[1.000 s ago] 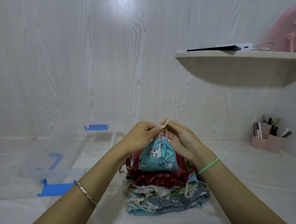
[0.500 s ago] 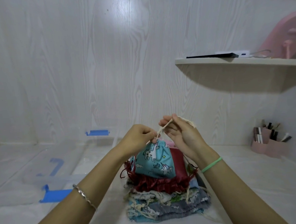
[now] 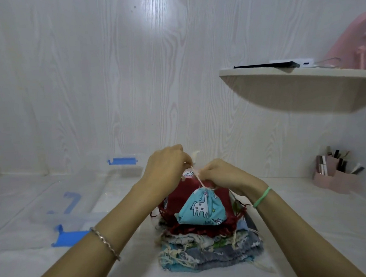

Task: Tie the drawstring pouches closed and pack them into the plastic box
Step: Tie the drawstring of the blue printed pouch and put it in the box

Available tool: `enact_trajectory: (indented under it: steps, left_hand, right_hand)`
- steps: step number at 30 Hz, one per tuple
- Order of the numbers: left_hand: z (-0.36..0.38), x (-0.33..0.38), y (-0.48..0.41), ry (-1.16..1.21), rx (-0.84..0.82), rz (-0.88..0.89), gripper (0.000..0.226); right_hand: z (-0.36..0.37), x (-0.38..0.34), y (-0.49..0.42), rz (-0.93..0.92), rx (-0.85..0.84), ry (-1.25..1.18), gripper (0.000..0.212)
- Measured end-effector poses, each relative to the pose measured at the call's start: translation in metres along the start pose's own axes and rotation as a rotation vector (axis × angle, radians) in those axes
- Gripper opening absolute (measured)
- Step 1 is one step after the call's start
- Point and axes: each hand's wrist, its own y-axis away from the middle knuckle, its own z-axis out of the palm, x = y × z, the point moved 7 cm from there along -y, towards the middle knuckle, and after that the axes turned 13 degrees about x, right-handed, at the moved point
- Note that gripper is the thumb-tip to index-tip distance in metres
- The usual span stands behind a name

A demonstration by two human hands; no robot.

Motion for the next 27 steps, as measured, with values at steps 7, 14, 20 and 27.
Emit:
enact_trajectory:
  steps: [7,14,20,27]
  left_hand:
    - [0.007,0.004,-0.006,0.232,0.035,-0.182,0.019]
    - [0.033,0.015,0.002,0.829,-0.177,-0.351,0.053]
    - [0.039,-0.001,0.013,0.864,-0.331,-0.433,0.036]
    - [0.030,-0.015,0.009,0.656,-0.232,-0.405,0.018]
  right_hand:
    - [-0.001,-0.006,0.007,-0.012,-0.073,0.010,0.049]
    - [-0.009,-0.009,0.013,-0.042,-0.084,-0.138,0.032]
    - [-0.015,0.004,0.009,0.010,0.019,-0.371,0.035]
    - [-0.026,0.012,0.007,0.049,0.288,-0.442,0.023]
